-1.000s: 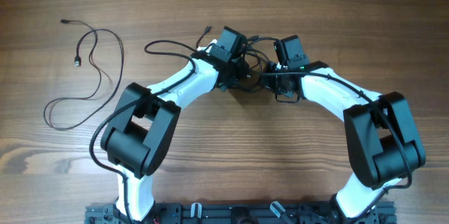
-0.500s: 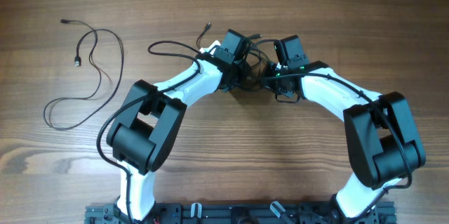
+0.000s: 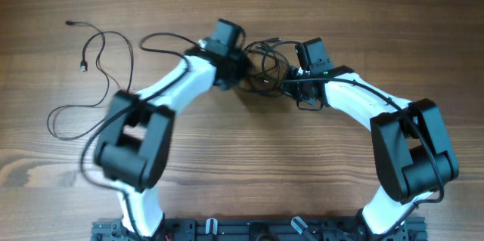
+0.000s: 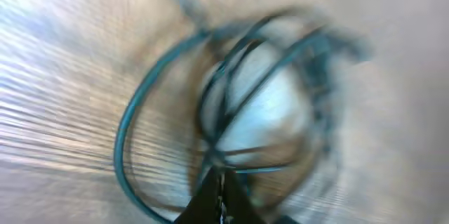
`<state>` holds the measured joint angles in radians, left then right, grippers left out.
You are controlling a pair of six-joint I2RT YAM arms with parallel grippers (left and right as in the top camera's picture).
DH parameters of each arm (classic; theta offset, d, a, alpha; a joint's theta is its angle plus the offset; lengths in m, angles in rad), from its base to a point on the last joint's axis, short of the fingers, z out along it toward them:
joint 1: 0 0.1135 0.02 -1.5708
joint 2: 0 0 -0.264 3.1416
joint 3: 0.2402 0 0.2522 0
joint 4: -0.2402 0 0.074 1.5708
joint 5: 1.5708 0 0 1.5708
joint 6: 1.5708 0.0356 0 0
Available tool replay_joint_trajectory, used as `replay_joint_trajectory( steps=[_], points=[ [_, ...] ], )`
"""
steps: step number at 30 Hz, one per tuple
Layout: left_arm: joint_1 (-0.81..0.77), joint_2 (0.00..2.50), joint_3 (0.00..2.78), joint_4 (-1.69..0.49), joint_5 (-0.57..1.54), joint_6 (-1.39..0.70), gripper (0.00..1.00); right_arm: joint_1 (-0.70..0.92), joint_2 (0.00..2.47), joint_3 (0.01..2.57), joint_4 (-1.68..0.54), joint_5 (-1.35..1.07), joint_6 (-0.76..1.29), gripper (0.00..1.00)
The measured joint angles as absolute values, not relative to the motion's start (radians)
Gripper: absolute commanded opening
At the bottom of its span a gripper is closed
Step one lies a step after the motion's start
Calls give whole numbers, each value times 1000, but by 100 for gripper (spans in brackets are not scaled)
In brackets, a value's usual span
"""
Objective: Untangle cables
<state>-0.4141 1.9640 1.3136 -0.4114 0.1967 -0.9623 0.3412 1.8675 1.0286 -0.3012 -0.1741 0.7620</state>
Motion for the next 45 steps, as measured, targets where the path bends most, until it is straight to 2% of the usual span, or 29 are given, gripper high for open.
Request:
replay_joint_trajectory(
  steps=[5, 6, 8, 10, 11, 13, 16, 19, 23, 26, 29, 33, 38, 45],
  points=[
    [-331, 1751, 1314, -424, 200, -944, 4, 341, 1868, 1029, -301, -174, 762, 4],
    [-321, 1722, 1314, -427, 200, -943, 9, 341, 1868, 1029, -301, -174, 762, 4],
    [-307, 1686, 1314, -435, 200, -940, 29, 341, 1868, 1029, -300, -174, 762, 4],
    [-307, 1685, 1314, -467, 200, -915, 29, 341, 1868, 1029, -300, -174, 762, 4],
    [-310, 1686, 1314, -490, 202, -904, 33, 341, 1868, 1029, -300, -174, 762, 10],
    [-319, 1689, 1314, -518, 200, -882, 50, 341, 1868, 1029, -300, -174, 763, 18],
    [-353, 1720, 1314, -525, 198, -865, 58, 341, 1868, 1029, -301, -174, 754, 19],
    [-398, 1768, 1314, -524, 199, -857, 58, 341, 1868, 1029, -301, -175, 732, 26],
    [-456, 1814, 1314, -498, 177, -854, 49, 341, 1860, 1029, -307, -174, 706, 26],
    [-497, 1836, 1314, -493, 134, -849, 43, 341, 1850, 1029, -307, -153, 702, 19],
    [-524, 1859, 1314, -484, 88, -850, 43, 339, 1848, 1029, -310, -141, 710, 5],
    [-541, 1919, 1314, -455, 17, -850, 42, 337, 1848, 1029, -309, -133, 714, 4],
    [-535, 1970, 1314, -375, -86, -850, 36, 337, 1848, 1029, -309, -130, 714, 4],
    [-529, 2006, 1314, -314, -125, -869, 35, 337, 1848, 1029, -305, -130, 714, 4]
  ],
)
